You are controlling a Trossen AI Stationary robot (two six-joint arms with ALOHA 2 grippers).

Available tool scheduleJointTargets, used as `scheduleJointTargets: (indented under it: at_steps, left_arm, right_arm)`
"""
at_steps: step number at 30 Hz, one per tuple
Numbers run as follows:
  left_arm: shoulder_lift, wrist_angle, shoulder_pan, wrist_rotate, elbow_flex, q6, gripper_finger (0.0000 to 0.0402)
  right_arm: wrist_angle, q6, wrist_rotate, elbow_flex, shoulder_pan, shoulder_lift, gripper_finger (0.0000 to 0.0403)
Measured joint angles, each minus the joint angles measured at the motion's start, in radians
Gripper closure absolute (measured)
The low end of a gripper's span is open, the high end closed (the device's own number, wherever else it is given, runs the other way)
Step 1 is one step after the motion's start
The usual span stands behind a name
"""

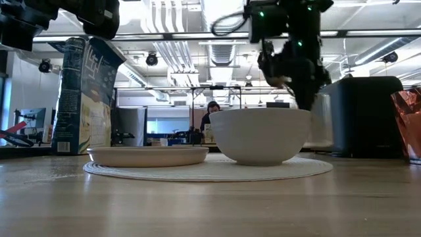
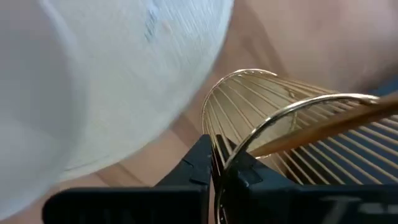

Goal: Arrange a breakfast setting
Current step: Move the cutlery to the top center of the table

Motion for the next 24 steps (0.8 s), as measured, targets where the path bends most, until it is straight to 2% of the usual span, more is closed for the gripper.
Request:
scheduleJointTargets:
  at_steps: [4, 10, 13, 20, 24]
  left_arm:
    - [0.000, 0.000, 0.000, -0.005, 0.000, 0.012, 0.0084]
    - [0.002, 0.000, 0.000, -0.009, 0.000, 0.012, 0.0084]
    - [0.002, -0.002, 0.000, -0.009, 0.000, 0.012, 0.0084]
    - [0.002, -0.025, 0.000, -0.009, 0.000, 0.012, 0.0084]
    - [0.002, -0.039, 0.000, -0.009, 0.000, 0.012, 0.0084]
  right_arm:
    - [0.032, -0.127, 0.002, 0.077, -0.044, 0.001, 0.0394]
    - [0.227, -0.259, -0.020, 0.192, -0.133, 0.059, 0.0394]
    - [0.268, -0.300, -0.048, 0.271, -0.177, 0.136, 0.0394]
    - [0.242, -0.394, -0.080, 0.522, -0.250, 0.377, 0.0394]
    - [0.167, -0.459, -0.083, 0.709, -0.269, 0.512, 0.0394]
